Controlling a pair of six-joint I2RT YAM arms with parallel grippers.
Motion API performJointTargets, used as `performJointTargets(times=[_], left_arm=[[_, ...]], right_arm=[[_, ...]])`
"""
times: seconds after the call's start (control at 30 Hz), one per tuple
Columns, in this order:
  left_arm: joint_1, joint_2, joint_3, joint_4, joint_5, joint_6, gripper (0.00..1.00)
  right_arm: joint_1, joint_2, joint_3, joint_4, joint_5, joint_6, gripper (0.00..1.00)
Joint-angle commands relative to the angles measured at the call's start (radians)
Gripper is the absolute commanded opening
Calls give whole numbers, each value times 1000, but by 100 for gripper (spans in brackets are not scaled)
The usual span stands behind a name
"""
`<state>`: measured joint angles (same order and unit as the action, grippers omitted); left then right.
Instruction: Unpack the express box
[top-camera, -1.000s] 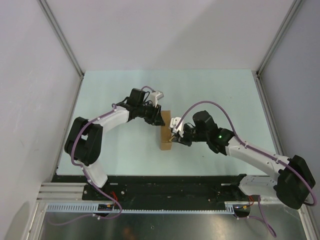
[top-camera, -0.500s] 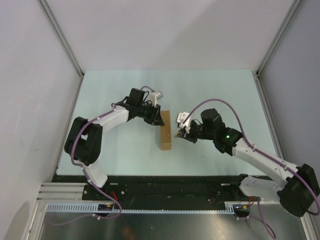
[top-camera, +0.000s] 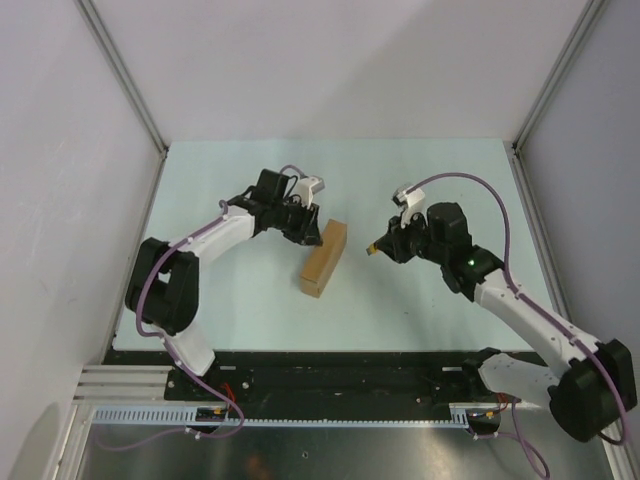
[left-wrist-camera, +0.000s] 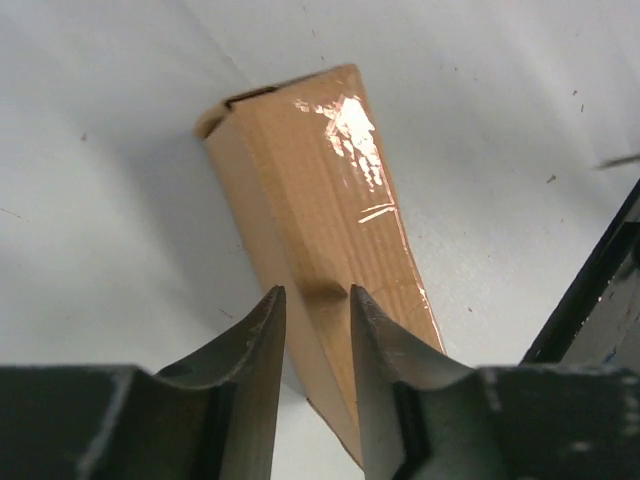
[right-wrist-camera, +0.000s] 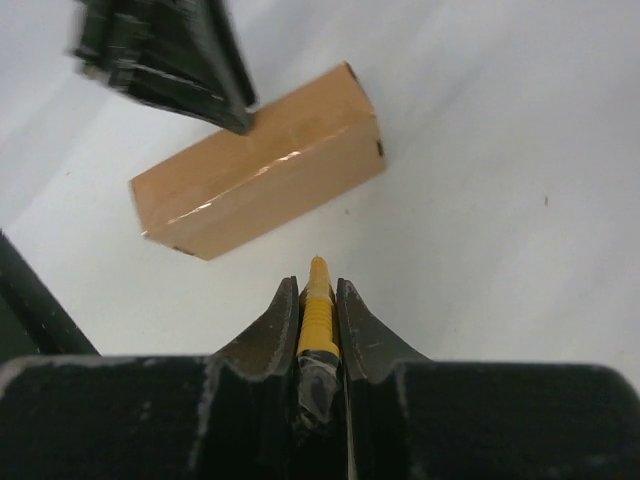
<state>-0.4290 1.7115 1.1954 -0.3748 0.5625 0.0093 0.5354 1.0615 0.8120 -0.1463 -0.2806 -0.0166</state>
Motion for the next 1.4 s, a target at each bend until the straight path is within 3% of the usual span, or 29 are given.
performJointTargets(times=[0.0,0.17,0.27,0.3,0.37,0.4,0.5,0.53,0.7,0.8,0.87,0.9,0.97,1.03,1.23,1.37], left_arm=[[6,-56,82,-26,-15,34,38],[6,-62,133,-24,16,-3,38],[6,-70,154,-23,7,-41,43],[6,-70,162,-23,-54,-54,45],[6,-67,185,-26,-195,-124,45],[6,-72,191,-24,-364,-161,43],[6,-107,191,-26,-542,-252,44],[7,-116,190,-26,-650,-270,49],[24,-154,201,-26,-765,-322,57],[73,-170,191,-26,-817,-409,47],[137,-187,184,-24,-756,-471,43],[162,-187,188,-21,-695,-476,44],[225,-170,196,-24,-534,-448,69],[240,-185,176,-21,-535,-444,99],[216,-230,141,-10,-506,-388,100],[159,-279,73,-10,-452,-364,99]], right_arm=[[-99,106,30,-38,15,298,2],[-216,235,27,-32,-124,421,3],[-276,296,26,-26,-184,463,12],[-288,314,27,-24,-196,477,24],[-324,357,27,-38,-193,509,33],[-334,370,27,-41,-180,521,40],[-357,399,27,-50,-100,556,53],[-360,410,27,-58,-74,566,57],[-365,420,29,-64,44,595,67],[-364,402,30,-96,128,609,74],[-365,375,32,-134,223,618,79],[-365,361,30,-145,262,633,99],[-364,335,29,-182,369,638,100],[-364,290,30,-196,427,644,100],[-301,197,32,-107,396,560,100],[-139,227,30,-21,339,495,90]])
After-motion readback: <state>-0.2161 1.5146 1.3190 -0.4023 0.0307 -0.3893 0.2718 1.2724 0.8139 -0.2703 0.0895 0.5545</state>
